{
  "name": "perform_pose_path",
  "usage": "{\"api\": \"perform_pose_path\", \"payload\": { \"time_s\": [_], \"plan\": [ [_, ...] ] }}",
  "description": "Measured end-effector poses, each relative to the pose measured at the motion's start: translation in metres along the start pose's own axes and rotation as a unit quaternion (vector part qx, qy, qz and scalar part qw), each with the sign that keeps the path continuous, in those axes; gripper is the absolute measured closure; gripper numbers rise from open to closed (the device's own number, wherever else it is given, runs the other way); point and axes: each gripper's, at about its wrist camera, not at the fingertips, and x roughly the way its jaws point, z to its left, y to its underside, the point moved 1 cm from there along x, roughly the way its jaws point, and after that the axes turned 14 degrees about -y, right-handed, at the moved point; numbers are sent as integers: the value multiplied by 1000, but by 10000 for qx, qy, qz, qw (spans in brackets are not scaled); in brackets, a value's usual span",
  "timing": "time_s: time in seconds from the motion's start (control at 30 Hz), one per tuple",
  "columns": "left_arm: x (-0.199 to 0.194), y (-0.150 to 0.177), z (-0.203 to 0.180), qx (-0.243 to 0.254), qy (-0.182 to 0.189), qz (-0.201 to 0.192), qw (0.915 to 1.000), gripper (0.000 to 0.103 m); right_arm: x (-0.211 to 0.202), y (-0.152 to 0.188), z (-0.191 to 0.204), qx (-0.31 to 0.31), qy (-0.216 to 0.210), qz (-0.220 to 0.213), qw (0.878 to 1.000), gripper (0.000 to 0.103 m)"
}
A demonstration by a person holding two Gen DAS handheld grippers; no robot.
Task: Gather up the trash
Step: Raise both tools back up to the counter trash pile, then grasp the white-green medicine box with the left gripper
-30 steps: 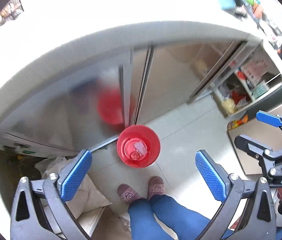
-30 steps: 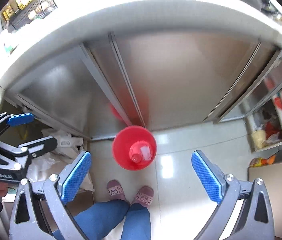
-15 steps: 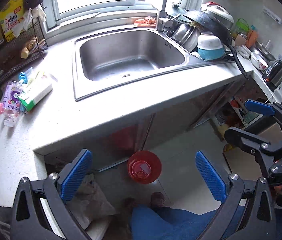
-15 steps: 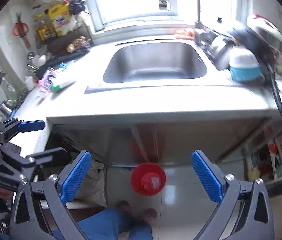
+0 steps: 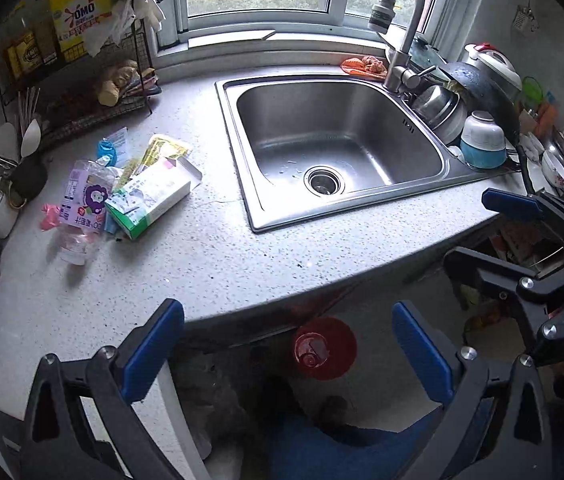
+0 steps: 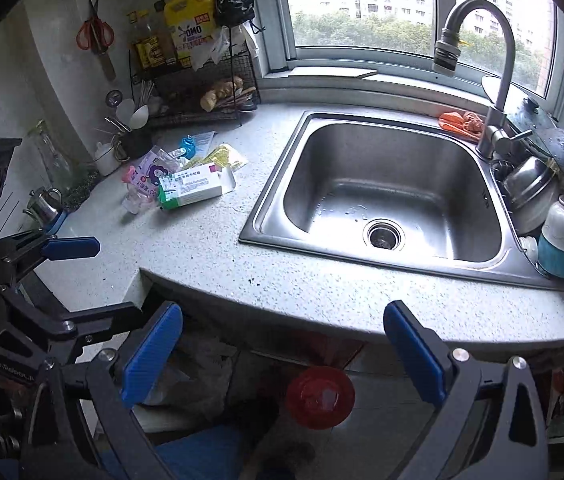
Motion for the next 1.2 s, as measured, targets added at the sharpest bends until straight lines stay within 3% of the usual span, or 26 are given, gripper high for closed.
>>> {"api": "perform_pose_path", "payload": {
  "time_s": [0.2, 0.4, 0.63, 0.9, 1.2],
  "plan": [
    [25, -36, 46, 325, -245, -25, 9992, 0, 43, -43, 11, -59, -79, 189, 9998, 2],
    [61, -75, 87, 402, -274, 18, 9988, 0, 76, -76, 12, 2, 43, 296, 9996, 2],
    [111, -107, 112, 826, -222, 201, 9961, 0, 117, -101, 6, 170, 126, 492, 9986, 2],
    [172, -122, 129, 1257, -94, 548, 9905, 0, 171, -119, -2, 310, 235, 986, 9944, 2],
    [220, -120, 119, 1830, -15, 877, 9792, 2, 207, -122, -17, 538, 341, 1433, 9876, 2]
  ]
}}
